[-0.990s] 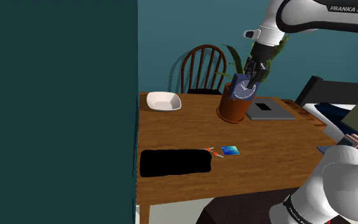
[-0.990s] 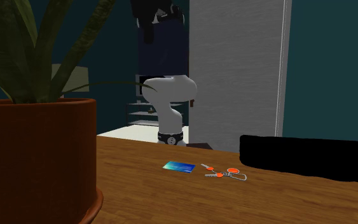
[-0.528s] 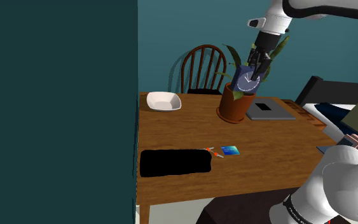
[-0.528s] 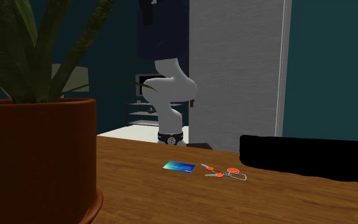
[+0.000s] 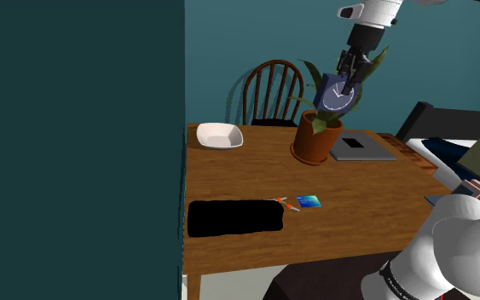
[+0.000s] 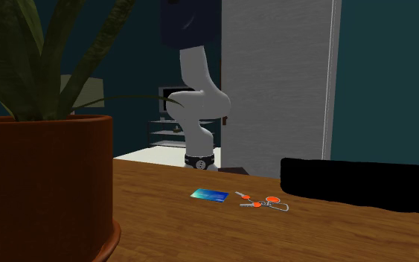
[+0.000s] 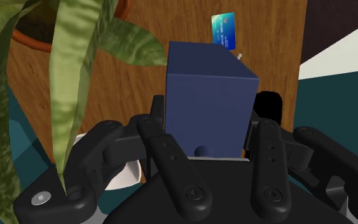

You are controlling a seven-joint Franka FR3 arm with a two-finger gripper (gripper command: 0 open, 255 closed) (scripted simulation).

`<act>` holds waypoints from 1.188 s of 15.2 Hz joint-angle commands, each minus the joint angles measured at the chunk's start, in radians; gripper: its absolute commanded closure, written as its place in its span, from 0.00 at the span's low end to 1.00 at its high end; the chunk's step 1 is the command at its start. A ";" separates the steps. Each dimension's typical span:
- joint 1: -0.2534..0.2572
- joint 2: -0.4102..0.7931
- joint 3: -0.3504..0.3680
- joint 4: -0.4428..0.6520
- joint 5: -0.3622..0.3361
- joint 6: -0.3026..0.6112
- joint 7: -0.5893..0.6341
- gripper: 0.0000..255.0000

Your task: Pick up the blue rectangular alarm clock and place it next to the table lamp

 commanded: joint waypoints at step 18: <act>-0.042 -0.058 -0.077 0.150 -0.052 -0.194 -0.141 1.00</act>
